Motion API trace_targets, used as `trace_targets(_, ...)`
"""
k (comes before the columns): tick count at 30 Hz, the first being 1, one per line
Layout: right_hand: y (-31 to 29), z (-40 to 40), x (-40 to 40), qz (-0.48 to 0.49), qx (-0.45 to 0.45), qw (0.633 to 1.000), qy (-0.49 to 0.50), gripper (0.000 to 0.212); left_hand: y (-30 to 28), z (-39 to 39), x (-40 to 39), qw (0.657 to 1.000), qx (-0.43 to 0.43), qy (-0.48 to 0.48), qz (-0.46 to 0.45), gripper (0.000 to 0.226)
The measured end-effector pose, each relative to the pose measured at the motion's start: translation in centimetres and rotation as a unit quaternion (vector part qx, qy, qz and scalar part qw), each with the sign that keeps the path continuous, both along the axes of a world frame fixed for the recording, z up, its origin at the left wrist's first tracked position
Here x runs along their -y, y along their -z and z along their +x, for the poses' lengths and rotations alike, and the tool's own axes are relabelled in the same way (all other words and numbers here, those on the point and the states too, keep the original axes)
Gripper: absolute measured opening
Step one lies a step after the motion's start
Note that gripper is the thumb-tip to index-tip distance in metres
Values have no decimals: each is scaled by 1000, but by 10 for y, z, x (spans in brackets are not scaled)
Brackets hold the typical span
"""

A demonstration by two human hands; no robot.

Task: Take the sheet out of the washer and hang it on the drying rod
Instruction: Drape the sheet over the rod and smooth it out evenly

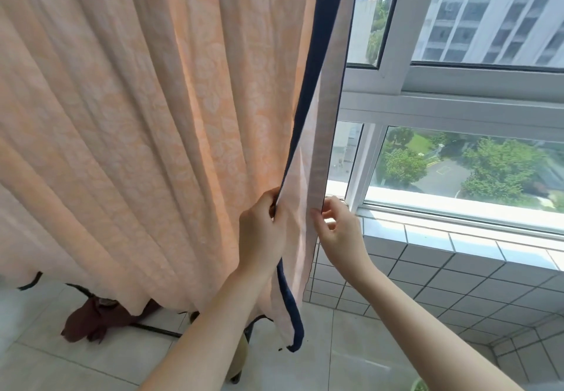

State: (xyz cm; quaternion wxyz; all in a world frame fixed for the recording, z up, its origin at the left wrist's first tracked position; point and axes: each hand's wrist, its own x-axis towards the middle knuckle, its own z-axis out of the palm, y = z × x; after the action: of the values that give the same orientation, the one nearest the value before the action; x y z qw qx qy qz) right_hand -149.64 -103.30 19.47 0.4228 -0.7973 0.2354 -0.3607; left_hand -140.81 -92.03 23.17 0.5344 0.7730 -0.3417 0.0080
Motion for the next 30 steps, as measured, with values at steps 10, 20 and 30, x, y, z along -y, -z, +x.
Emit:
trace_targets(10, 8, -6, 12, -130, -70, 989, 6, 16, 3, 6, 3, 995, 66, 14, 78, 23)
trace_targets(20, -55, 2, 22, -96, -29, 995, -20, 16, -29, 13, 10, 992, 116, -21, 36, 16)
trace_targets(30, -181, 21, 44, -114, 90, 989, -6, 12, -127, 19, 39, 969, 247, -20, -22, 20)
